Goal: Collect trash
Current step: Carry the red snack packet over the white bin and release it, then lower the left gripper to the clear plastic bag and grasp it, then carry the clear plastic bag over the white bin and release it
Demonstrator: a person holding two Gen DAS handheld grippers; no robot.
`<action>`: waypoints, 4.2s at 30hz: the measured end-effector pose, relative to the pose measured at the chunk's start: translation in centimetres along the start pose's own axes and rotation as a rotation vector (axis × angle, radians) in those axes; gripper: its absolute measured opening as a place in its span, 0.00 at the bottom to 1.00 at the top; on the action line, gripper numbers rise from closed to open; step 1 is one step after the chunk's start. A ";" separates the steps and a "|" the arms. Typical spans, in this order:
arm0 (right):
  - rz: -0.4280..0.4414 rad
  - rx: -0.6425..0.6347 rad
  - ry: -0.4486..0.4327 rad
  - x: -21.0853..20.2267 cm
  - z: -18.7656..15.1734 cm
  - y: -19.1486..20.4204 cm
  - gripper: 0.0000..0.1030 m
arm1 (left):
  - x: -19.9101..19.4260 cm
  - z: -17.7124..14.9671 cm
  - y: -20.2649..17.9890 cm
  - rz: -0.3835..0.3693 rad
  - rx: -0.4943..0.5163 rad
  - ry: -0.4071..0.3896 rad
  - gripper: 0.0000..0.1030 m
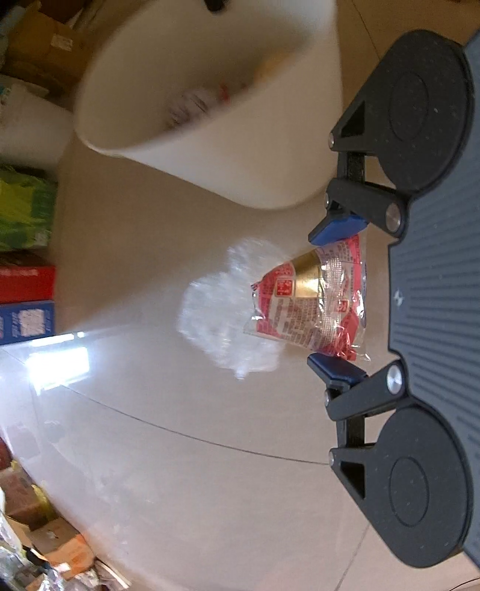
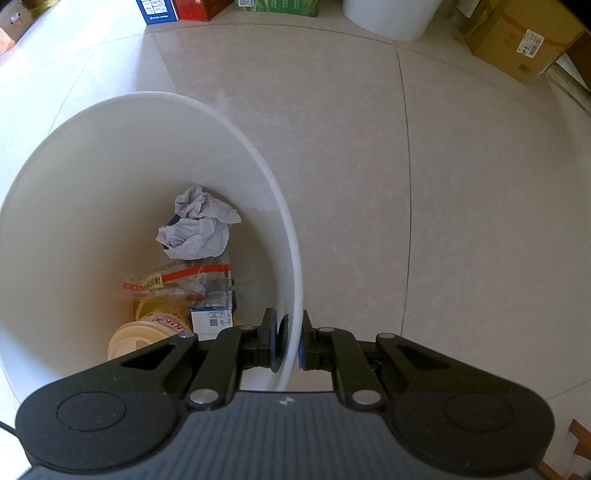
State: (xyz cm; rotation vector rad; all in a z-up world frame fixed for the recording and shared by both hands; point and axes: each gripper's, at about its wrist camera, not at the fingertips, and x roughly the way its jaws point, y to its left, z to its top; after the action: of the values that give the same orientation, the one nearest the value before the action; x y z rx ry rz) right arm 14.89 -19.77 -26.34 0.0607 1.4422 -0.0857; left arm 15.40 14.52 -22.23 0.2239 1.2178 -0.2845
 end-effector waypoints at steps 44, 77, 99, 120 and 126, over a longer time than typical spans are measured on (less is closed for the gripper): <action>0.044 0.030 0.019 0.0 0.5 -1.4 0.11 | -4.1 11.3 -5.6 -0.231 0.122 -0.047 0.85; 0.023 0.030 0.004 0.1 0.0 -0.7 0.12 | 21.7 6.8 1.6 0.043 -0.229 0.256 0.92; 0.051 0.046 0.004 -0.4 -0.1 -1.7 0.11 | 19.9 6.7 2.0 0.129 -0.087 0.228 0.23; 0.058 0.058 0.031 0.0 0.4 -2.0 0.11 | 0.4 11.5 0.1 0.006 0.161 0.144 0.23; 0.057 0.051 0.038 0.1 0.5 -1.9 0.11 | -4.4 13.4 -3.3 -0.060 0.280 0.141 0.23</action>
State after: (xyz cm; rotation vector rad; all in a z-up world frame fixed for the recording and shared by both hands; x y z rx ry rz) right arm 15.24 -21.68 -26.31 0.1465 1.4748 -0.0749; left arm 24.77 7.56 -13.71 0.4567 1.3243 -0.4994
